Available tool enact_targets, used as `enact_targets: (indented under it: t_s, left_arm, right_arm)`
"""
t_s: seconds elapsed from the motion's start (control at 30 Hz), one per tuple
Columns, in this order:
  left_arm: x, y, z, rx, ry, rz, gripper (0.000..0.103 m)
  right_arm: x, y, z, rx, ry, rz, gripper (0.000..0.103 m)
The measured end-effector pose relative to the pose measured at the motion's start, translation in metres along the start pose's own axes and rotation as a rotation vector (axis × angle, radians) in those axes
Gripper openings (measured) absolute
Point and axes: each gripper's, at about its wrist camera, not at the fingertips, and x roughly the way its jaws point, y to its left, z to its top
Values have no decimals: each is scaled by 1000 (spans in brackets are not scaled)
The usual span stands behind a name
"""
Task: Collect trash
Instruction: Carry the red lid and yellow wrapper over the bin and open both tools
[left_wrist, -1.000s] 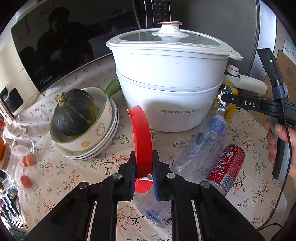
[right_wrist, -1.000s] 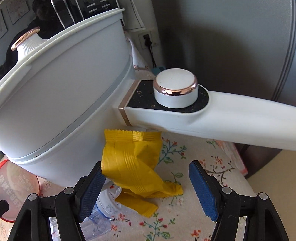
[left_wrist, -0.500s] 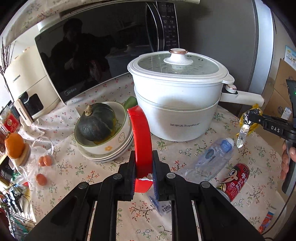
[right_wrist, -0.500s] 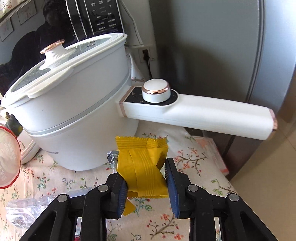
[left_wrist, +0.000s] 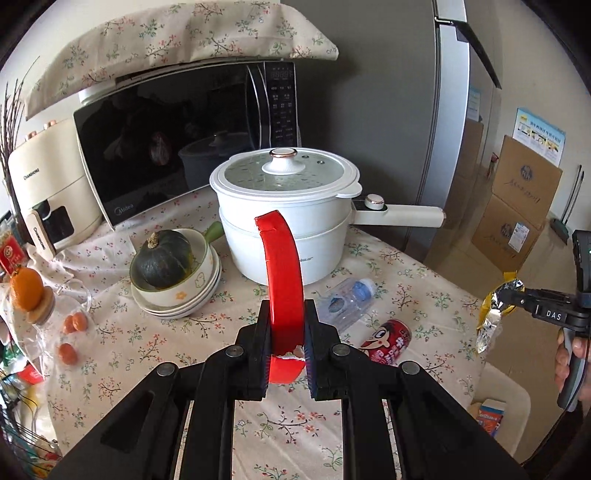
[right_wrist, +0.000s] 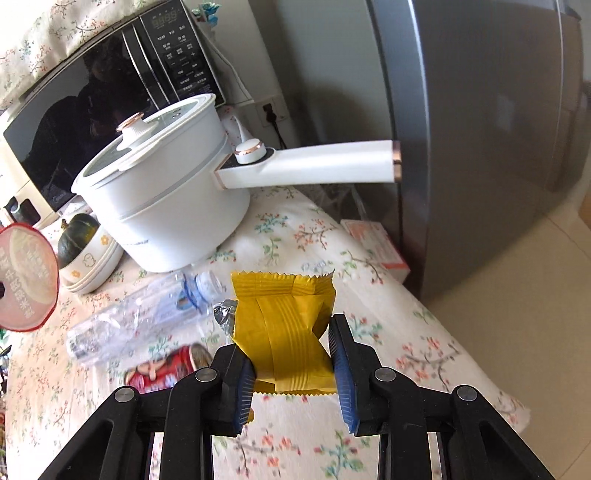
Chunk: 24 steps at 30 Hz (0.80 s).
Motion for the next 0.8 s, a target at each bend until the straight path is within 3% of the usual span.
enact_targets:
  t_s: [0.17, 0.33, 0.53, 0.63, 0.8]
  left_arm:
    - [-28, -33, -6, -14, -15, -136, 15]
    - [-48, -77, -18, 36, -16, -244, 15]
    - [-52, -124, -55, 92, 45, -331, 15]
    - [-51, -144, -72, 113, 74, -369, 16]
    - [-49, -167, -93, 122, 118, -440, 15]
  right_arm:
    - [-39, -23, -36, 19, 60, -4, 33]
    - [-58, -36, -79, 19, 153, -7, 34]
    - [-44, -51, -125, 13, 302, -30, 34]
    - [-48, -50, -135, -40, 312, -72, 34]
    - [-46, -51, -143, -52, 357, -71, 36]
